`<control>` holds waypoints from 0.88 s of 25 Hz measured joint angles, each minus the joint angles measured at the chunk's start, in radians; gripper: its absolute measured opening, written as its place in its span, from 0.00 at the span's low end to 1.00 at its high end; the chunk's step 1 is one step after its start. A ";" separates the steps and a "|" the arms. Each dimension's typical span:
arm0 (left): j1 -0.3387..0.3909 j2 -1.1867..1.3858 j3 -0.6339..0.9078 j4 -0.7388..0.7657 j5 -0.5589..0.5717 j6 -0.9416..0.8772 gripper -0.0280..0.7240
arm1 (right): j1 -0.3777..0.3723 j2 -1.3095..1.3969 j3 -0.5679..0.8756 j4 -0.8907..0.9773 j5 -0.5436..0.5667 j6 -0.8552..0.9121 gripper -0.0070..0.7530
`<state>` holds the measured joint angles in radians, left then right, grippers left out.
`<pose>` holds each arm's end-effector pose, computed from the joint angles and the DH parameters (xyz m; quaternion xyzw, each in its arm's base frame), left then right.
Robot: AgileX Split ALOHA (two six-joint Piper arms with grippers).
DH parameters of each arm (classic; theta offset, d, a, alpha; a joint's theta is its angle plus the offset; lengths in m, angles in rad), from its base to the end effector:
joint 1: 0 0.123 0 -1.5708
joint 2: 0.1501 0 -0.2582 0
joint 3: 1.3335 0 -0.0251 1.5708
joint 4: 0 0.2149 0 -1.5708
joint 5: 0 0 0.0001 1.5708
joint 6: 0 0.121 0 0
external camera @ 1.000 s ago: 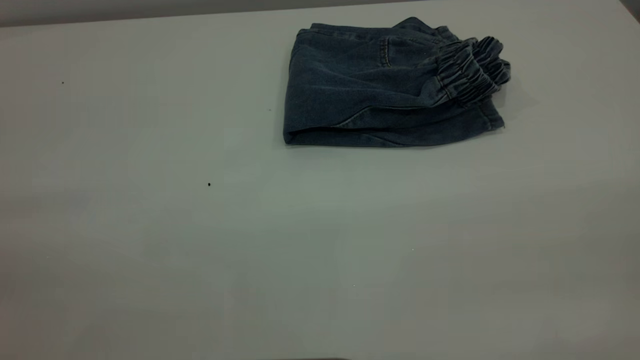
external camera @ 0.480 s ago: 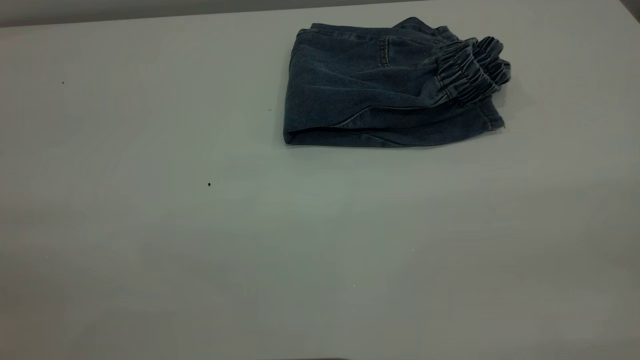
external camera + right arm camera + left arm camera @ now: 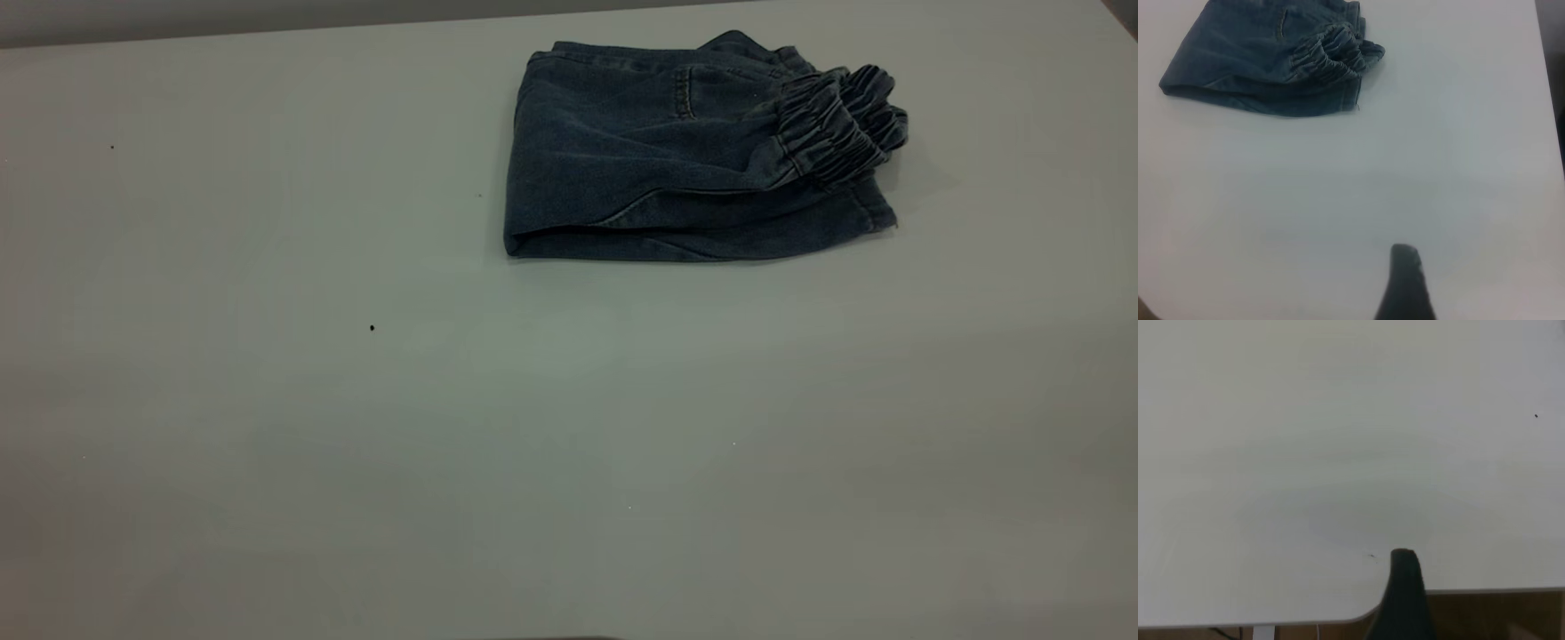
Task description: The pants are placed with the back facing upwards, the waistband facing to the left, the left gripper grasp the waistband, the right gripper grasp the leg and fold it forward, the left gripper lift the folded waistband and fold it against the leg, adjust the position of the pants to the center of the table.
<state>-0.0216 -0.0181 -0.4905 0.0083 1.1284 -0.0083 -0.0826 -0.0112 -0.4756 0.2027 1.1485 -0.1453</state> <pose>0.0120 0.0006 0.2368 0.0055 0.8682 -0.0033 0.4961 0.0132 0.0212 0.2326 -0.0351 0.8733 0.0462 0.4837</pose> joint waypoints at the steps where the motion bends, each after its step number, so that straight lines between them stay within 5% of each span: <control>1: 0.000 0.000 0.000 0.000 0.000 0.000 0.75 | 0.000 0.000 0.000 0.000 0.000 0.000 0.61; 22: -0.002 0.000 0.000 0.000 0.000 0.000 0.75 | 0.000 0.000 0.000 -0.087 -0.006 0.101 0.61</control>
<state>-0.0235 -0.0181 -0.4905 0.0083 1.1284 -0.0083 -0.0826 -0.0112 -0.4756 0.1159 1.1422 -0.0440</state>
